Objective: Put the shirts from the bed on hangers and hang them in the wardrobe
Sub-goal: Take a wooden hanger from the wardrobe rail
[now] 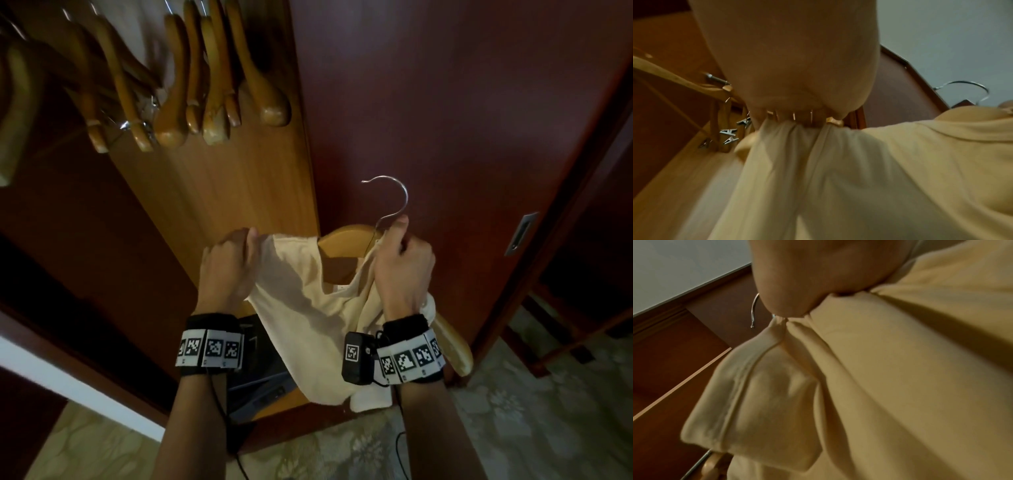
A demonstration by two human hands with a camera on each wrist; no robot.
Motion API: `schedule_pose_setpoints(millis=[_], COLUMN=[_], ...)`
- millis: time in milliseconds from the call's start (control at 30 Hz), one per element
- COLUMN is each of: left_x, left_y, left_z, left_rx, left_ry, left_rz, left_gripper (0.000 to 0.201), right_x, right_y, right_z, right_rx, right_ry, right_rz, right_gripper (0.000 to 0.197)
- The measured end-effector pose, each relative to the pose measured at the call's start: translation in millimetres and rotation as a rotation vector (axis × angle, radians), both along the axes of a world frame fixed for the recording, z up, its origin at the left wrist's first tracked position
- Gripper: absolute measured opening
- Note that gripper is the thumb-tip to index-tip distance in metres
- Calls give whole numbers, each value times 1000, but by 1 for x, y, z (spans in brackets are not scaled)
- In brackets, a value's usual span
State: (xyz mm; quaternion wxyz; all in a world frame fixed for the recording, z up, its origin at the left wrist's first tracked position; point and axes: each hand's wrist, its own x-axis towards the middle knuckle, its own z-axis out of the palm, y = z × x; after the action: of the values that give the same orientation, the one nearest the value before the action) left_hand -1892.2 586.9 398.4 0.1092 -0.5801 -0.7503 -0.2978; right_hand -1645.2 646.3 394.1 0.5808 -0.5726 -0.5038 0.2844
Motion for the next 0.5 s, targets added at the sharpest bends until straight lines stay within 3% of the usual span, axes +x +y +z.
schedule_pose_setpoints(millis=[100, 267, 333, 400, 500], left_x=[-7, -15, -19, -35, -49], left_y=[-2, -17, -21, -23, -23], left_z=[-2, 1, -3, -9, -14], left_rx=[42, 134, 119, 21, -98], left_ry=[-89, -585, -677, -577, -380], left_rz=[27, 207, 334, 454, 510], left_gripper=[51, 63, 63, 65, 39], right_x=[2, 2, 3, 4, 3], right_y=[2, 3, 4, 5, 3], right_z=[-2, -3, -2, -2, -3], right_rx=[-14, 46, 63, 68, 47], right_ry=[80, 173, 219, 222, 163], right_rz=[-17, -44, -37, -37, -35], right_gripper=[64, 62, 62, 61, 58])
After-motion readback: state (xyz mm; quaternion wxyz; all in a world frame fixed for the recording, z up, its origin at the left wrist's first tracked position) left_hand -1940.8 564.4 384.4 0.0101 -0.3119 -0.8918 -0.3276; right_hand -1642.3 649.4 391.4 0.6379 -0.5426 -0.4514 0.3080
